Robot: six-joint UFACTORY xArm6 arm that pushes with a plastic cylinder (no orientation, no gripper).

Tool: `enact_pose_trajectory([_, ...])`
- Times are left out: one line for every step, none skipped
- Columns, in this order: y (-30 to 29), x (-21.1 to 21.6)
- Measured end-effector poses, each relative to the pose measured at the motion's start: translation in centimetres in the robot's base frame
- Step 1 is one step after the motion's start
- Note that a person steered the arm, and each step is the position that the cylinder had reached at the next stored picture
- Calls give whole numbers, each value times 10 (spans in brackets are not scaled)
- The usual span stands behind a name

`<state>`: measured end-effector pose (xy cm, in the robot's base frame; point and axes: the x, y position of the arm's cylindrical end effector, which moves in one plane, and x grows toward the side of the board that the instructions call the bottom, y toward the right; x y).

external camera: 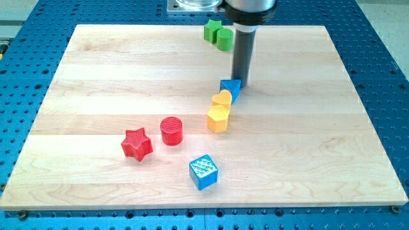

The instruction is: Place the triangle at the bottom left of the green circle

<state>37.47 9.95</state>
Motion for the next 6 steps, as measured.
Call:
enact_pose_trajectory([18, 31])
enact_pose_trajectory([-45, 52])
enact_pose_trajectory([-112, 26])
enact_pose_trajectory([-127, -16])
enact_pose_trajectory([-83, -31])
enact_pose_trajectory([-114, -42])
